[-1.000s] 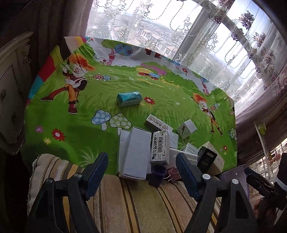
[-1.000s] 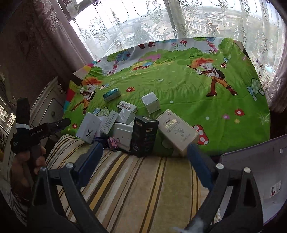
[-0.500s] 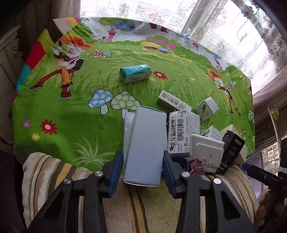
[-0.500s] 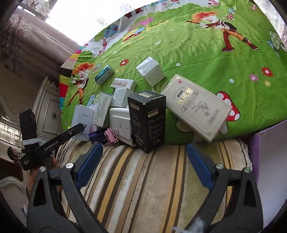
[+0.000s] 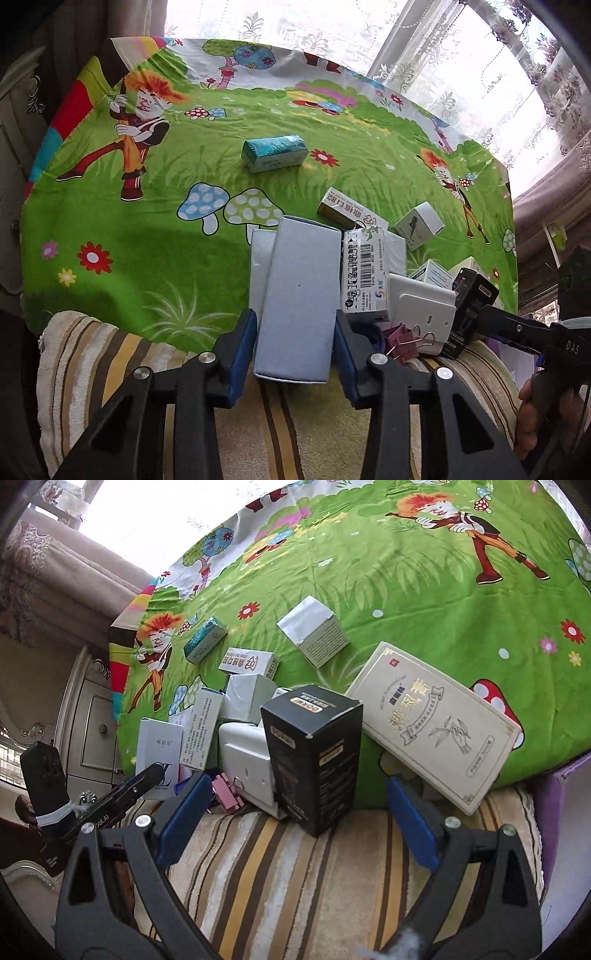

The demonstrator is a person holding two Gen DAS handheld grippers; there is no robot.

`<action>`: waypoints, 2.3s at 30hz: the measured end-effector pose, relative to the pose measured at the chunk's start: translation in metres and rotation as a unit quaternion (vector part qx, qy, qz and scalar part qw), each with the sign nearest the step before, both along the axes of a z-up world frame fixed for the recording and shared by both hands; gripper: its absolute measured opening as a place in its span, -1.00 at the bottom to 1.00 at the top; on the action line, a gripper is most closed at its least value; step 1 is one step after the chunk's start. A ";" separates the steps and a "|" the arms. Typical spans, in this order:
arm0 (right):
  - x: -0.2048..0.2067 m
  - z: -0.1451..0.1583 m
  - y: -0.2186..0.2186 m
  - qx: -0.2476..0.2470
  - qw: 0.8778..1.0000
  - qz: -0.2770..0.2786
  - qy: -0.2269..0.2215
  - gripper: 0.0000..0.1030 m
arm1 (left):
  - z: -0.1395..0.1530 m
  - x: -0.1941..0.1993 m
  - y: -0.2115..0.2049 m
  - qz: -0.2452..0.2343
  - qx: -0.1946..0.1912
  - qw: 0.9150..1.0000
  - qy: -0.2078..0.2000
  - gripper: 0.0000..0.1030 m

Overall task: Organize rigid objects
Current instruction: 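Grasp the tall grey-white box with left gripper while right grasps the black DORUI box, then lift and carry both held boxes to the storage box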

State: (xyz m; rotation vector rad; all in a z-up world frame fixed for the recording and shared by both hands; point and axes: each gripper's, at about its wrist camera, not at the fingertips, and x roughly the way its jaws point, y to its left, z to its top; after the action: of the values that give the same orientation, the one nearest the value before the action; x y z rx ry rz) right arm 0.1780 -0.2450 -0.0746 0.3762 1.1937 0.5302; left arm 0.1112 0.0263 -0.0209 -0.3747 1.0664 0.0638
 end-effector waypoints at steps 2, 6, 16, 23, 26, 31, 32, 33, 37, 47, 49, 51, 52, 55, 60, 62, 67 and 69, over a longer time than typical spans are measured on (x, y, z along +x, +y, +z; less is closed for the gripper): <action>0.001 0.002 0.003 -0.003 1.000 -0.006 -0.001 0.87 | 0.000 0.000 -0.001 -0.002 0.002 1.000 -0.001 -0.19; 0.003 0.005 0.009 -0.013 1.000 -0.027 -0.003 0.87 | 0.000 -0.001 -0.002 -0.003 0.004 1.000 -0.004 -0.19; 0.011 -0.003 0.005 -0.002 0.996 -0.086 0.014 0.66 | 0.000 -0.004 -0.003 -0.005 0.007 1.000 -0.009 -0.19; 0.009 -0.010 0.000 0.006 0.995 -0.099 0.024 0.18 | 0.000 -0.004 -0.003 -0.005 0.006 1.000 -0.009 -0.19; 0.006 -0.007 -0.003 0.011 0.994 -0.104 0.016 0.16 | 0.000 -0.005 -0.003 -0.004 0.005 1.000 -0.010 -0.19; -0.002 -0.004 -0.012 0.020 0.993 -0.113 0.008 0.15 | 0.000 -0.006 -0.002 -0.004 0.000 1.000 -0.013 -0.19; -0.004 -0.003 -0.014 0.021 0.993 -0.114 0.007 0.15 | 0.000 -0.006 -0.001 -0.004 0.000 1.000 -0.013 -0.19; -0.006 -0.002 -0.016 0.022 0.993 -0.116 0.005 0.14 | -0.001 -0.006 -0.001 -0.003 -0.001 1.000 -0.013 -0.19; -0.012 0.003 -0.023 0.029 0.993 -0.118 -0.008 0.12 | -0.001 -0.008 0.001 0.002 -0.005 1.000 -0.016 -0.19; -0.033 0.019 -0.036 0.041 0.991 -0.117 -0.052 0.12 | 0.005 -0.015 0.005 0.019 -0.004 0.999 -0.034 -0.26; -0.038 0.022 -0.039 0.046 0.990 -0.117 -0.061 0.12 | 0.010 -0.018 0.004 0.022 -0.001 0.999 -0.044 -0.28; -0.045 0.026 -0.045 0.052 0.989 -0.119 -0.070 0.12 | 0.014 -0.021 0.004 0.023 0.002 0.998 -0.052 -0.29; -0.048 0.028 -0.048 0.055 0.989 -0.119 -0.073 0.12 | 0.016 -0.022 0.003 0.024 0.003 0.998 -0.055 -0.29; -0.057 0.033 -0.055 0.061 0.987 -0.121 -0.086 0.12 | 0.023 -0.026 0.001 0.022 0.001 0.998 -0.066 -0.29; -0.072 0.041 -0.069 0.063 0.985 -0.123 -0.107 0.12 | 0.038 -0.036 -0.014 0.009 -0.007 0.996 -0.085 -0.29; -0.077 0.044 -0.075 0.064 0.984 -0.125 -0.113 0.12 | 0.045 -0.040 -0.025 -0.003 -0.014 0.996 -0.093 -0.29; -0.092 0.047 -0.097 0.065 0.981 -0.132 -0.124 0.12 | 0.061 -0.047 -0.068 -0.052 -0.030 0.992 -0.115 -0.29; -0.098 0.045 -0.107 0.068 0.981 -0.134 -0.123 0.12 | 0.063 -0.048 -0.087 -0.078 -0.054 0.989 -0.116 -0.29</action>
State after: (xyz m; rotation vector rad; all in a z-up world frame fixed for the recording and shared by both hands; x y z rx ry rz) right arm 0.0805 -0.3521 -0.0298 0.5625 0.8549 0.4108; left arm 0.0628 -0.0609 0.0422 -0.3849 0.8676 -0.1746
